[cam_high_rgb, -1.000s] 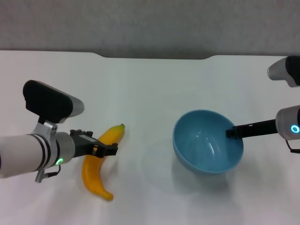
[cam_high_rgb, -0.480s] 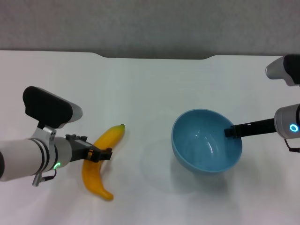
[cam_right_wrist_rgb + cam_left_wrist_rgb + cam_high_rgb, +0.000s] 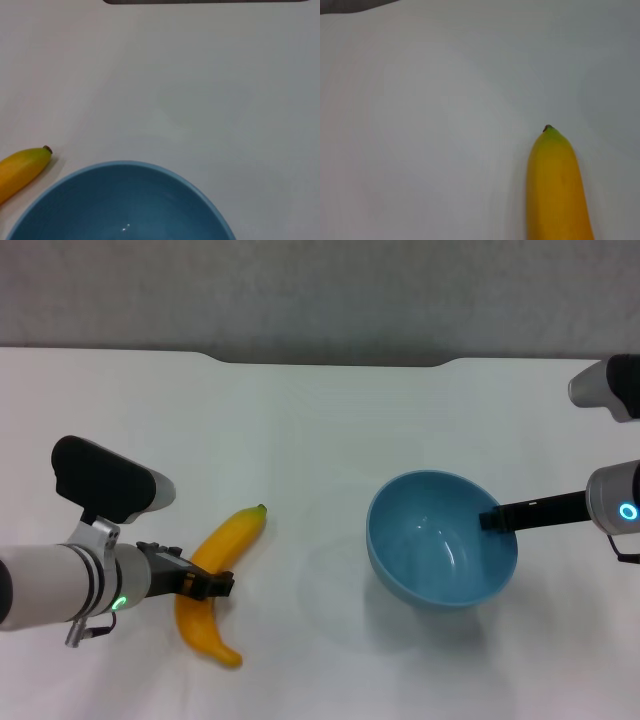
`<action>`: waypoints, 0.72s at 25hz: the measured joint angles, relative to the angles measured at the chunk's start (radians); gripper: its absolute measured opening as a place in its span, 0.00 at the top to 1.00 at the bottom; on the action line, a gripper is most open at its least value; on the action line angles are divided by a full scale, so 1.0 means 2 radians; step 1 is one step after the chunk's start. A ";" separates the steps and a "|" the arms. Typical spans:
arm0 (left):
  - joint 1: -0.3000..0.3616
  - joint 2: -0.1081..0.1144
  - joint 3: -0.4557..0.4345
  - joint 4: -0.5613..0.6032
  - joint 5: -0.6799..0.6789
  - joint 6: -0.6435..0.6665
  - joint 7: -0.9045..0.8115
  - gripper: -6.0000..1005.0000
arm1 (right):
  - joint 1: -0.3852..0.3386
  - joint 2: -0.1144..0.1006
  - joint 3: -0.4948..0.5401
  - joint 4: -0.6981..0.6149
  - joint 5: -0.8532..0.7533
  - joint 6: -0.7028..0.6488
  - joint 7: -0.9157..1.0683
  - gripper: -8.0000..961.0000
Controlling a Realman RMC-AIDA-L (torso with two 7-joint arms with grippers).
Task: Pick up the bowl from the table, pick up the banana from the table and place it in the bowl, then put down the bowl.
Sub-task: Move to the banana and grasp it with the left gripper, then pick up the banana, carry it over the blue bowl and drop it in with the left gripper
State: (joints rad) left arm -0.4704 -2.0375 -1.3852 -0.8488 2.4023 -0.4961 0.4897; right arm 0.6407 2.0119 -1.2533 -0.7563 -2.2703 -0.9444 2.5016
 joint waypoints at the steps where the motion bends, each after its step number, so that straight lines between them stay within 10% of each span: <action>1: 0.000 0.000 0.000 0.000 0.000 0.000 0.000 0.13 | 0.000 0.000 0.000 0.000 0.000 0.000 0.000 0.96; 18: -0.004 0.001 -0.005 0.002 -0.001 -0.002 -0.001 0.44 | 0.000 0.001 0.000 0.000 0.001 0.001 0.000 0.96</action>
State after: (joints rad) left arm -0.4789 -2.0354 -1.3950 -0.8450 2.4012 -0.5006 0.4883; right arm 0.6406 2.0140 -1.2533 -0.7560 -2.2686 -0.9421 2.5018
